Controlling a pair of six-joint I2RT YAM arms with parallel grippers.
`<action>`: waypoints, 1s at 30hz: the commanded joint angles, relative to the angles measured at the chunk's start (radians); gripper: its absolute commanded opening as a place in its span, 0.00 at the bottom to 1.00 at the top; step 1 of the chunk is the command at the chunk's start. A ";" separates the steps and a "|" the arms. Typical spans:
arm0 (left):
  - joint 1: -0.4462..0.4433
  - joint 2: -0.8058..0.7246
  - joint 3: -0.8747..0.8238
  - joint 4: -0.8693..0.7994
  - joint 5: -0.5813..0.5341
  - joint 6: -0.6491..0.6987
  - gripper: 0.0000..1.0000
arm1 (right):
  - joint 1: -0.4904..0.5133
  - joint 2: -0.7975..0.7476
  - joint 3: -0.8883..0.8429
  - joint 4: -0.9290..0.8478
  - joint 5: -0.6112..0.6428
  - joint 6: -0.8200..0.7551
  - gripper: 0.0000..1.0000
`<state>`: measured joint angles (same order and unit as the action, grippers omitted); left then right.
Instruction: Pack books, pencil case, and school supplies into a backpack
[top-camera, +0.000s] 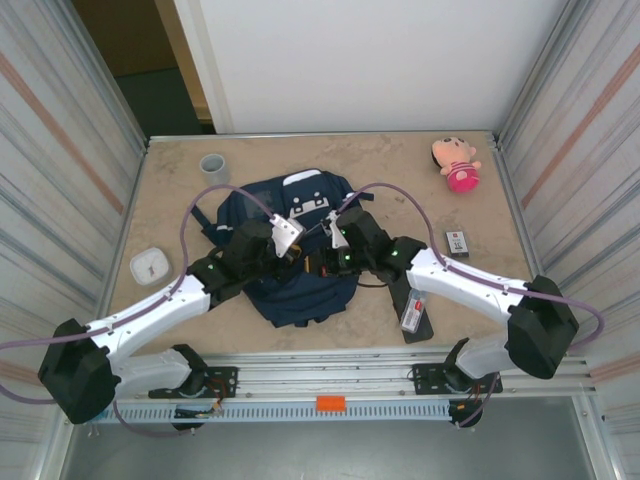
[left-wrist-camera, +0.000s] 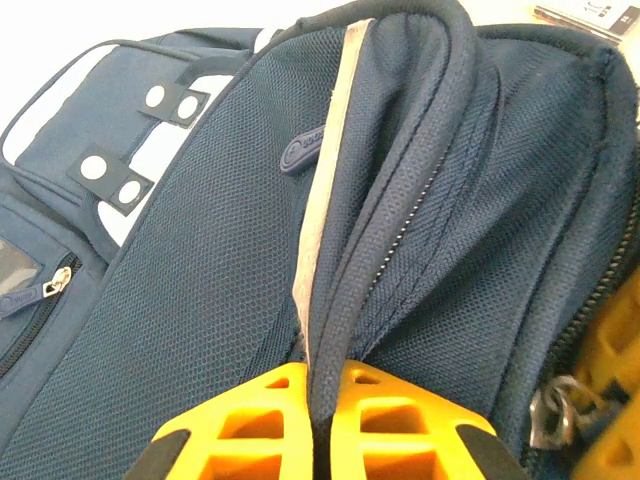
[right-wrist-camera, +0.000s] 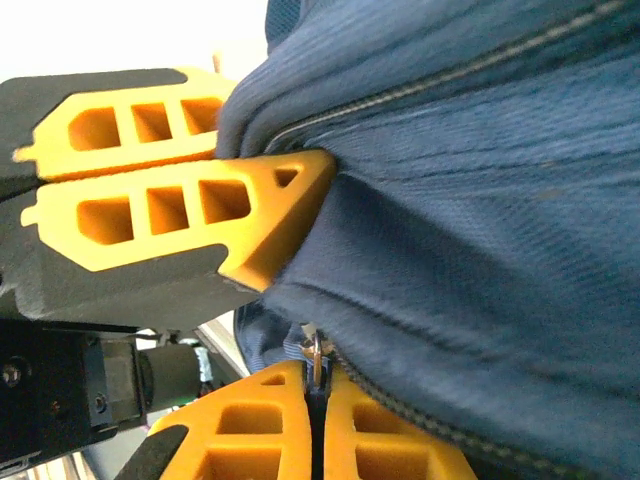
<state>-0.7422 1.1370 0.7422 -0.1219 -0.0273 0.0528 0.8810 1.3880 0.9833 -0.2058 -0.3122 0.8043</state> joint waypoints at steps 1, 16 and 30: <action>-0.016 -0.017 0.046 0.099 -0.006 -0.075 0.00 | 0.060 0.027 0.074 0.048 0.012 0.016 0.00; 0.038 -0.143 -0.046 0.158 0.202 0.124 0.00 | -0.083 -0.138 -0.088 0.135 -0.055 0.060 0.53; 0.100 -0.207 -0.117 0.214 0.413 0.260 0.00 | -0.205 -0.130 -0.186 0.343 -0.136 0.301 0.60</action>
<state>-0.6506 0.9638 0.6067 -0.0544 0.2756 0.2676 0.6712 1.2350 0.7994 0.0532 -0.4393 1.0351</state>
